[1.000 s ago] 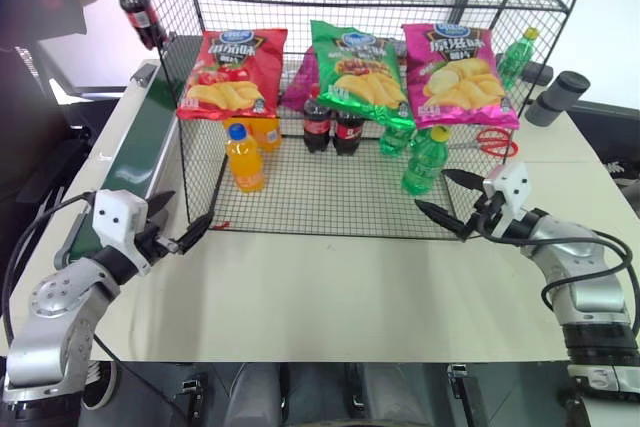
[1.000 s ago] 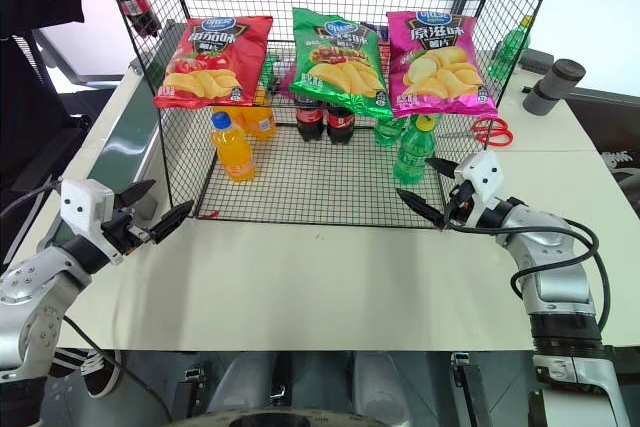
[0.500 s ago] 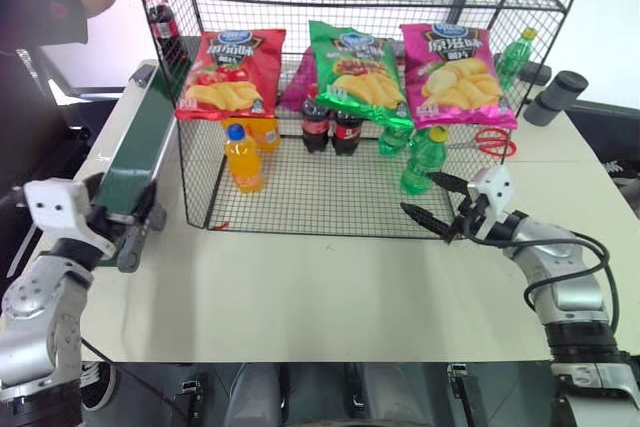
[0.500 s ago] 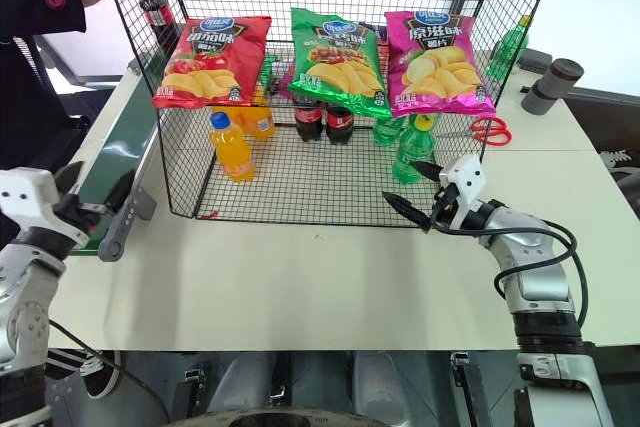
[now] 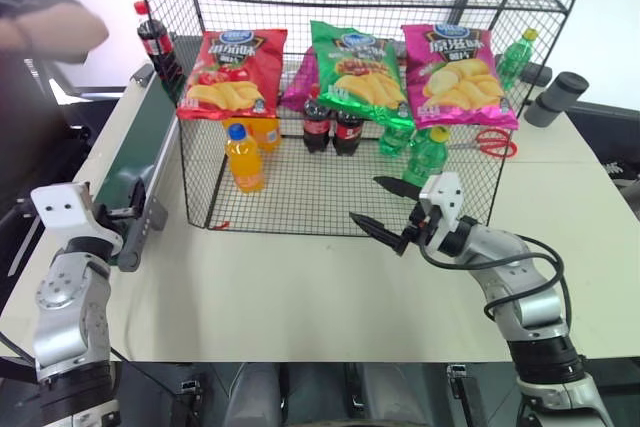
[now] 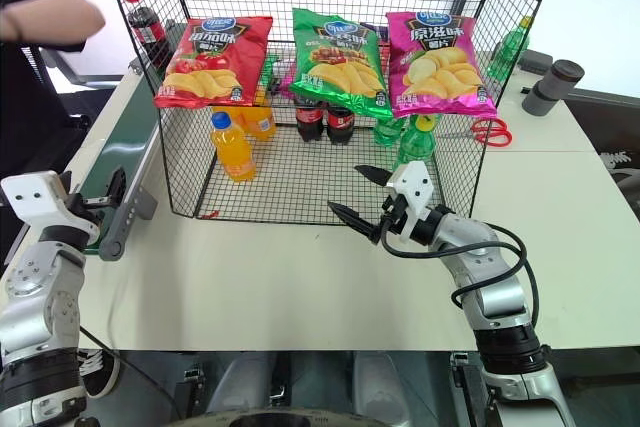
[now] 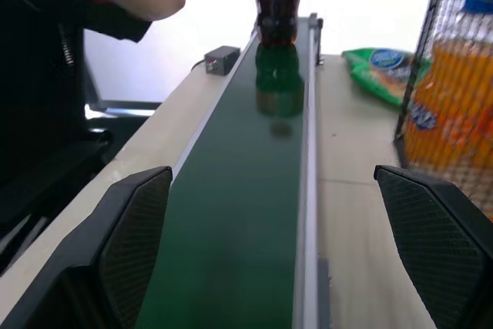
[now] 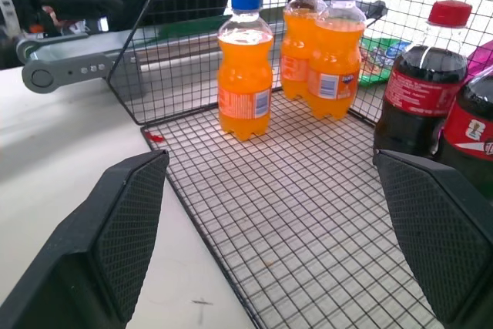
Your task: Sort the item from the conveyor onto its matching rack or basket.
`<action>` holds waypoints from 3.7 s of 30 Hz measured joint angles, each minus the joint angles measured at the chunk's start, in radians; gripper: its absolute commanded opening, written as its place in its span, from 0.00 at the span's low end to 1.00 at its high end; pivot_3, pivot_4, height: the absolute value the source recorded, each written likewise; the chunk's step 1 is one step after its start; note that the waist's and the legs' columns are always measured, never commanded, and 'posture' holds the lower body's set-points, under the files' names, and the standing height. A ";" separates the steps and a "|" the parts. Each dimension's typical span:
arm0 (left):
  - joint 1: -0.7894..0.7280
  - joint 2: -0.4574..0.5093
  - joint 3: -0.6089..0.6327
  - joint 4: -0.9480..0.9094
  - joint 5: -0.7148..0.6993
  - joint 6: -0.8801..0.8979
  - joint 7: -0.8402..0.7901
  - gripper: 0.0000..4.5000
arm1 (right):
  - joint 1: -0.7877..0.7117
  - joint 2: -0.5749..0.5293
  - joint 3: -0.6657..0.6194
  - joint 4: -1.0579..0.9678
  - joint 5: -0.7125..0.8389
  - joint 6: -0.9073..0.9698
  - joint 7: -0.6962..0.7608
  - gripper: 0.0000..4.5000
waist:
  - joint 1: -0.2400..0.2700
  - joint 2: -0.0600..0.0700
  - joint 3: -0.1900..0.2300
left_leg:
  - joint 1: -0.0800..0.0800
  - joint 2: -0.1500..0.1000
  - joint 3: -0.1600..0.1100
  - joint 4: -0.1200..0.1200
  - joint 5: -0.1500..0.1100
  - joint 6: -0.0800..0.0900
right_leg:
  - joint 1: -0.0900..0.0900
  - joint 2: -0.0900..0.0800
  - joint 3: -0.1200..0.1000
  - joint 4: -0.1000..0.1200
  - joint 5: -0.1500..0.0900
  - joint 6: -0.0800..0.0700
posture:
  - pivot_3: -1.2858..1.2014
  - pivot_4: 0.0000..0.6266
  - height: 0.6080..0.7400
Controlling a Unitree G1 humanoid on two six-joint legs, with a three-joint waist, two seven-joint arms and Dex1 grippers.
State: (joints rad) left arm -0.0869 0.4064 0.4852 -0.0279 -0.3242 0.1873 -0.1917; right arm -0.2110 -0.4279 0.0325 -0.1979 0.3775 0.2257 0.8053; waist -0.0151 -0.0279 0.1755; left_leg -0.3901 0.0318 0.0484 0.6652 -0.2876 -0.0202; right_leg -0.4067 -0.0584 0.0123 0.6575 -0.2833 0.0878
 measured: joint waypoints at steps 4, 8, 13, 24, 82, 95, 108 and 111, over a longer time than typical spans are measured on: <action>-0.023 0.000 0.000 0.043 0.032 -0.009 0.029 1.00 | 0.000 0.019 0.031 -0.002 -0.001 0.004 0.000 0.98 | 0.001 0.000 0.000 | 0.000 0.000 0.000 0.000 0.000 0.000 | 0.000 0.000 0.000 0.000 0.000 0.000 | 0.52 0.24 1.00; -0.031 0.002 0.000 0.058 0.039 -0.023 0.031 1.00 | -0.005 0.026 0.043 -0.002 -0.002 0.001 0.007 0.98 | 0.002 0.000 0.000 | 0.000 0.000 0.000 0.000 0.000 0.000 | 0.000 0.000 0.000 0.000 0.000 0.000 | 0.52 0.24 1.00; -0.038 0.006 0.000 0.081 0.039 -0.027 0.025 1.00 | -0.016 0.026 0.043 0.009 -0.004 -0.015 0.011 0.98 | 0.001 0.000 0.000 | 0.000 0.000 0.000 0.000 0.000 0.000 | 0.000 0.000 0.000 0.000 0.000 0.000 | 0.52 0.24 1.00; -0.057 0.005 -0.002 0.104 0.027 -0.041 -0.011 1.00 | -0.028 0.029 0.043 0.028 -0.012 -0.028 0.012 0.98 | 0.001 0.000 0.000 | 0.000 0.000 0.000 0.000 0.000 0.000 | 0.000 -0.001 0.000 0.000 0.000 0.000 | 0.52 0.24 1.00; -0.064 0.004 0.018 0.151 0.036 -0.092 0.036 0.61 | -0.046 0.054 0.046 0.050 -0.021 -0.038 0.026 1.00 | 0.004 0.000 0.000 | 0.000 -0.001 0.000 0.000 0.000 0.000 | 0.000 -0.002 -0.001 0.000 0.000 0.000 | 0.52 0.24 1.00; 0.017 0.085 0.038 0.006 -0.163 -0.046 -0.206 0.61 | -0.022 0.005 0.056 -0.016 0.041 0.046 0.096 1.00 | 0.000 -0.003 0.001 | -0.003 0.000 -0.001 0.000 0.000 0.000 | -0.002 -0.002 -0.001 -0.001 0.000 0.000 | 0.52 0.24 1.00; -0.009 0.214 -0.419 -0.412 -0.424 0.371 -0.519 0.61 | -0.073 0.064 0.110 -0.122 0.129 0.173 0.072 1.00 | -0.004 0.000 0.001 | -0.002 0.000 -0.001 -0.002 0.000 -0.001 | -0.002 -0.003 -0.001 -0.002 0.000 -0.001 | 0.52 0.24 1.00; -0.046 0.204 -0.498 -0.399 -0.363 0.359 -0.560 0.61 | -0.078 0.069 0.112 -0.139 0.142 0.191 0.051 1.00 | -0.003 0.000 0.001 | -0.002 -0.001 -0.001 -0.002 0.000 0.000 | -0.002 -0.002 -0.001 -0.003 0.000 -0.001 | 0.52 0.24 1.00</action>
State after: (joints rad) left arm -0.1330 0.6106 -0.0132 -0.4272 -0.6873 0.5461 -0.7514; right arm -0.2889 -0.3593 0.1441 -0.3369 0.5193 0.4166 0.8563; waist -0.0181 -0.0280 0.1766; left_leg -0.3923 0.0312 0.0477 0.6634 -0.2876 -0.0206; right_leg -0.4085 -0.0606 0.0116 0.6549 -0.2837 0.0868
